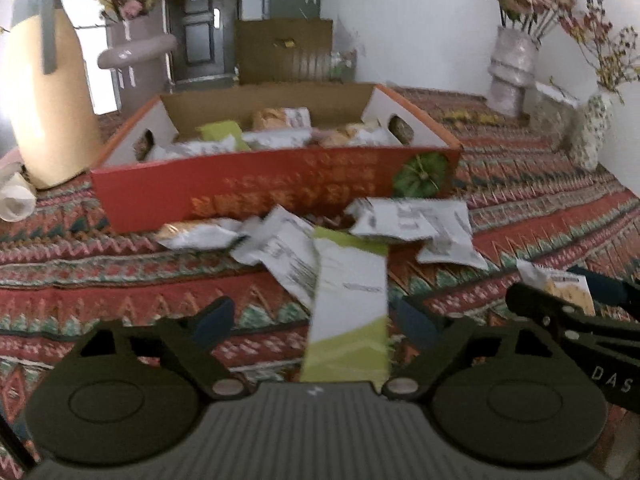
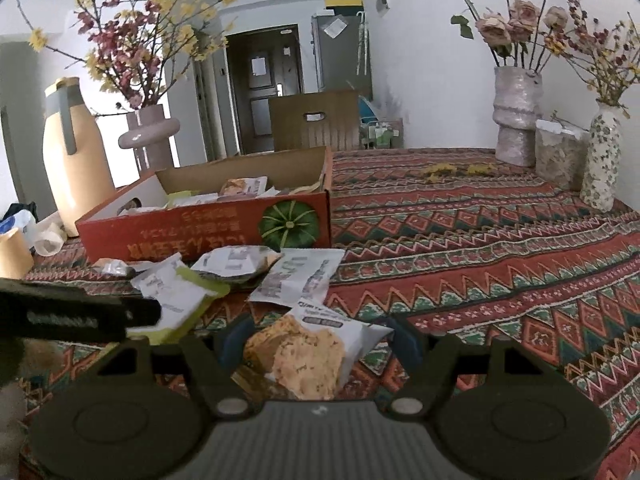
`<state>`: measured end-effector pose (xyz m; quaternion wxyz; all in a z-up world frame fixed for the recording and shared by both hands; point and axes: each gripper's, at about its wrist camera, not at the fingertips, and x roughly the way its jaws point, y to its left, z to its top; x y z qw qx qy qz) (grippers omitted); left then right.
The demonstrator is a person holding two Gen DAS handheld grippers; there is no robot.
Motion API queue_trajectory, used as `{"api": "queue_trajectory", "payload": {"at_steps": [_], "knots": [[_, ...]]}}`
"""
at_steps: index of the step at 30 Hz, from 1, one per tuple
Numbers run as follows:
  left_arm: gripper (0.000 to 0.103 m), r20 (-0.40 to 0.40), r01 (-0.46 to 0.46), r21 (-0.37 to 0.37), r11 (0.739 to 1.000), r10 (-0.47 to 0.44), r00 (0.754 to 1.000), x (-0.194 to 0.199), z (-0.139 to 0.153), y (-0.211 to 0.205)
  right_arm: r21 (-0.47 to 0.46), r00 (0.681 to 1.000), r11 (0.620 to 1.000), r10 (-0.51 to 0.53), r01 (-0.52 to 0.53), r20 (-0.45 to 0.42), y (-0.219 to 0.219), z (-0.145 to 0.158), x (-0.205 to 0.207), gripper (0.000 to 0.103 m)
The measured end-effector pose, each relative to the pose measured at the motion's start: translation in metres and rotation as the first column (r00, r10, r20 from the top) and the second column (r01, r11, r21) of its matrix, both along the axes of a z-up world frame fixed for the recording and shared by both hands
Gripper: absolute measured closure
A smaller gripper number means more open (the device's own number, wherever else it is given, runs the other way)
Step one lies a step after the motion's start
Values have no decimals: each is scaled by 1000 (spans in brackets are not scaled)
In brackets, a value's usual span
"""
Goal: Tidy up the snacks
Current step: 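Grasp a biscuit packet with the right gripper while the left grasps a green-and-white bar, then carry the biscuit packet and green-and-white bar over the cardboard box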
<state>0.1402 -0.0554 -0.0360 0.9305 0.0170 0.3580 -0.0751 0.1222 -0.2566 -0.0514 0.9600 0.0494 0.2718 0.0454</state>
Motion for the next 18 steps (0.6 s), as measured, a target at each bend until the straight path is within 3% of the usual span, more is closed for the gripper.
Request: {"api": "queue_trajectory", "payload": {"at_steps": [5,8,11,18], "knots": [[37,-32,11,11,1000,-11,999,2,-8,-11,15,1000,1000,-4,3,2,-7,-2,-3,31],[59,-56,22,12,1000,-22,998,4,-11,-15,23,1000,1000,-4,4,1,-10,-3,-3,31],[64,-48,32,26,999,-31,998,3,-11,-18,29,1000,1000,-4,4,-1,-12,-4,-4,31],[65,-34,38,22,999,-38,999,-2,-9,-18,33,1000,999,5,-5,-2,-12,-5,-4,31]]}}
